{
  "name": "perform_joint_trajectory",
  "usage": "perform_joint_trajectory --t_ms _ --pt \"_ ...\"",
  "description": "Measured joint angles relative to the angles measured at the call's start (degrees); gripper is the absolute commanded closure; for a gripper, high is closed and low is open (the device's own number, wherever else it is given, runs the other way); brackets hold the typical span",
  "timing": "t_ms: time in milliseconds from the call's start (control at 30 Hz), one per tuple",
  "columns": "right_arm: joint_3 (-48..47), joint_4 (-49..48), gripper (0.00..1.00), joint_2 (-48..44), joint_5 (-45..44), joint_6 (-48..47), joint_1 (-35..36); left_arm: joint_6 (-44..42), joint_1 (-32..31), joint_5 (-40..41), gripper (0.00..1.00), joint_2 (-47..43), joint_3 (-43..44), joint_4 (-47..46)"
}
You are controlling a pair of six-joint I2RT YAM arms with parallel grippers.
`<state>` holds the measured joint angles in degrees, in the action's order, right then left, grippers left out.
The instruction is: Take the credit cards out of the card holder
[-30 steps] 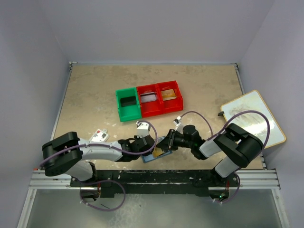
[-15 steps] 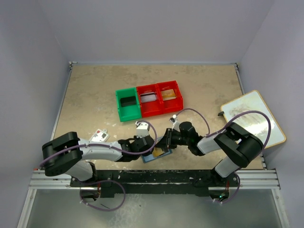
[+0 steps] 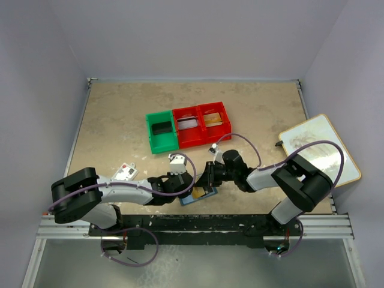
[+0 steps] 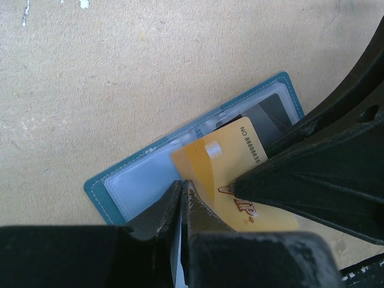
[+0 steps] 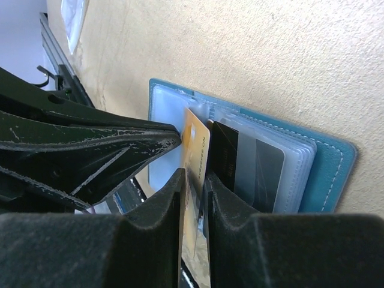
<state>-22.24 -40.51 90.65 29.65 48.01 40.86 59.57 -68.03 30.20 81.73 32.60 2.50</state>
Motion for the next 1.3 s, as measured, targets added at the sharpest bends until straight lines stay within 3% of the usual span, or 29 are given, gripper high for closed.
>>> perform_joint_trajectory --t_ms 167,500,900,967,1067,1300 --pt "-0.8 2.7 0.77 -0.8 0.4 -2.2 0.0 0.0 0.0 0.1 1.00 0.0 0.0 0.1" --pt "-0.9 7.9 1.00 -4.9 -0.1 -4.5 0.1 0.0 0.0 0.1 1.00 0.0 0.0 0.1" --pt "-0.9 14.2 1.00 -14.1 -4.0 -4.5 0.1 0.0 0.0 0.2 0.96 -1.7 -0.4 1.6" --pt "-0.9 15.3 1.00 -16.0 -4.8 -4.5 0.1 0.0 0.0 0.2 0.92 -2.4 -0.7 1.7" --pt "-0.9 16.6 1.00 -19.4 -6.3 -4.5 0.1 -0.2 0.0 0.2 0.77 -3.7 -0.7 1.7" --pt "0.3 17.7 1.00 -27.7 -11.7 -5.2 0.1 -0.2 0.0 2.2 0.62 -8.4 -0.7 5.2"
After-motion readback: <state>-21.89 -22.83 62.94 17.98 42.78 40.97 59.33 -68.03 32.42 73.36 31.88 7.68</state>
